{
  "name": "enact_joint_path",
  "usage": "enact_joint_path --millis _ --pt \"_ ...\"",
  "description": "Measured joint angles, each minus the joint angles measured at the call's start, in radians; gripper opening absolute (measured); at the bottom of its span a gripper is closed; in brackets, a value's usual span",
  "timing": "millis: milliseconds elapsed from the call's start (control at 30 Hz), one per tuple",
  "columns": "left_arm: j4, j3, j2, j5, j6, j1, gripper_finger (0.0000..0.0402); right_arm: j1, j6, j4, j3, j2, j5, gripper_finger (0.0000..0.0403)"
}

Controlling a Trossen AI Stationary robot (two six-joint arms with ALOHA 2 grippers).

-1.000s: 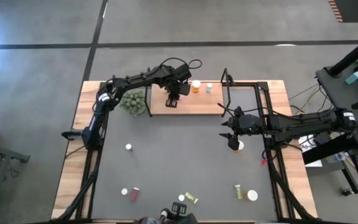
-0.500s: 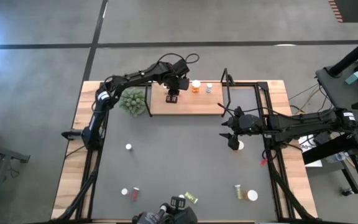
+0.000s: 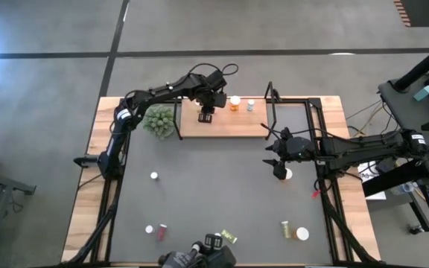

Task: Pick and place medicine bottles onto shelf by color
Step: Put the top pink pill bottle on the shelf

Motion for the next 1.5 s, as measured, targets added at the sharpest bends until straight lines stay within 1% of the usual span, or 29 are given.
enact_joint_path --millis 333,767,900,1300,1500 --pt "0.041 -0.002 0.0 0.001 -0.006 0.0 0.0105 0.0 0.0 0.0 0.0 0.0 0.0 0.0238" --pt "0.011 -0.003 0.0 0.001 -0.01 0.007 0.0105 0.0 0.0 0.0 0.0 0.0 0.0 0.0238" --pt "0.011 -0.008 0.0 0.001 -0.033 0.011 0.0105 0.0 0.0 0.0 0.0 0.0 0.0 0.0238" --pt "0.013 -0.015 0.0 0.001 -0.037 0.016 0.0105 0.0 0.0 0.0 0.0 0.0 0.0 0.0238" --pt "0.013 -0.016 0.0 0.001 -0.082 0.02 0.0105 0.0 0.0 0.0 0.0 0.0 0.0 0.0238"
